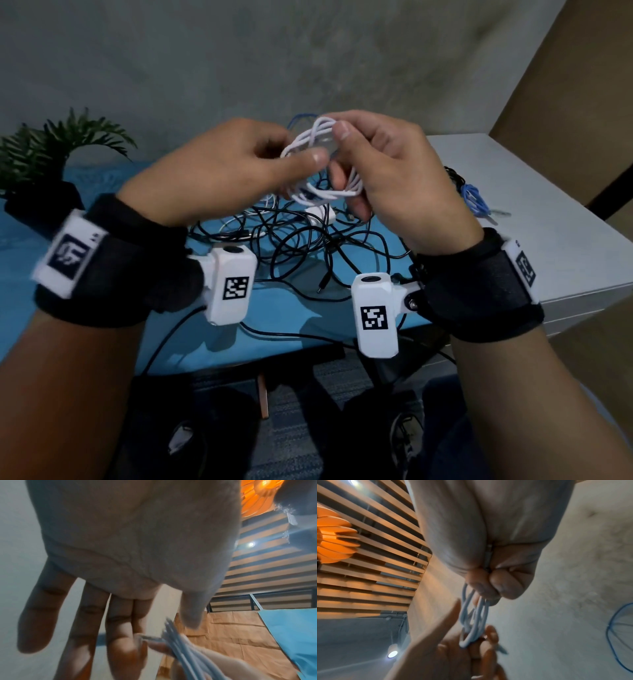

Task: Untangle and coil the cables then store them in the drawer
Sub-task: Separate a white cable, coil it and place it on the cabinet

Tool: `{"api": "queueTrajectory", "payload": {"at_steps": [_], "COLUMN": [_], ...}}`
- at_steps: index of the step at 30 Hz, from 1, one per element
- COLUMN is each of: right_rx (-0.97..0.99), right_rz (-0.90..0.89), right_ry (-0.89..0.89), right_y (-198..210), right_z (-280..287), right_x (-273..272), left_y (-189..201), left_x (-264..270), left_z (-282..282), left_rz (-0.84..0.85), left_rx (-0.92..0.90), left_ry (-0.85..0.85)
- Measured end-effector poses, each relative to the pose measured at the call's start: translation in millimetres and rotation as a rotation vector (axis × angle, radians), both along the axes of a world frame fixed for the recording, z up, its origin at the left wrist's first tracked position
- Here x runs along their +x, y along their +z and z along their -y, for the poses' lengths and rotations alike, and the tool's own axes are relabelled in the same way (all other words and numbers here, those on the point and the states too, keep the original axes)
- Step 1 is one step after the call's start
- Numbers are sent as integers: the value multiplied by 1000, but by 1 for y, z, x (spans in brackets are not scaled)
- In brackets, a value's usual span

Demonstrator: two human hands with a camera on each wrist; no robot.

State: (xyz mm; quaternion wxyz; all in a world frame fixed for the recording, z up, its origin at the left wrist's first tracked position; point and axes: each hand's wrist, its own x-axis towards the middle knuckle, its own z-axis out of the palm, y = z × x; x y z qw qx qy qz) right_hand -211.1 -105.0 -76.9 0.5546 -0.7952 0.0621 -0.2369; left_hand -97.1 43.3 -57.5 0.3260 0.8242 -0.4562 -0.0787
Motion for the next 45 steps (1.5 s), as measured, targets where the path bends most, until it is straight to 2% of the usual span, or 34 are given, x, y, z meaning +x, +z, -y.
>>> {"api": "queueTrajectory", "payload": {"at_steps": [3,7,12,14,16,19,21,27,30,36,40,42,45], "right_rx": [17,29,114,150,180,231,258,278,200,-340,-573,-642,-674], "right_rz": [-29,-45,-61,-63,-62,-51,-40,-39,-85,-226,-150,-73,14], "right_ry": [11,18,33,46,57,89,113,192,218,13,-92,-152,-208], "right_y": [-1,-7,-13,-14,-14,-14,-15,-12,-8,2,6,8,4], "right_z": [3,-4,-5,-4,-3,-4,-5,0,1,7,9,12,20], "right_x": [-1,5,10,10,11,13,13,9,5,-8,-13,-14,-11], "left_y": [7,-1,-13,-14,-15,-21,-27,-27,-25,-27,-25,-22,-16], "left_x": [-1,-3,9,10,11,7,2,1,2,4,6,7,5], "left_z": [-9,-1,1,1,4,14,21,24,21,21,19,17,14], "left_rz": [61,289,600,640,536,139,-24,34,70,189,291,219,-63], "left_rx": [31,121,72,60,-13,-255,-375,-433,-442,-387,-321,-330,-433], "left_ry": [91,215,186,167,119,25,-4,-22,-42,95,160,132,18]}}
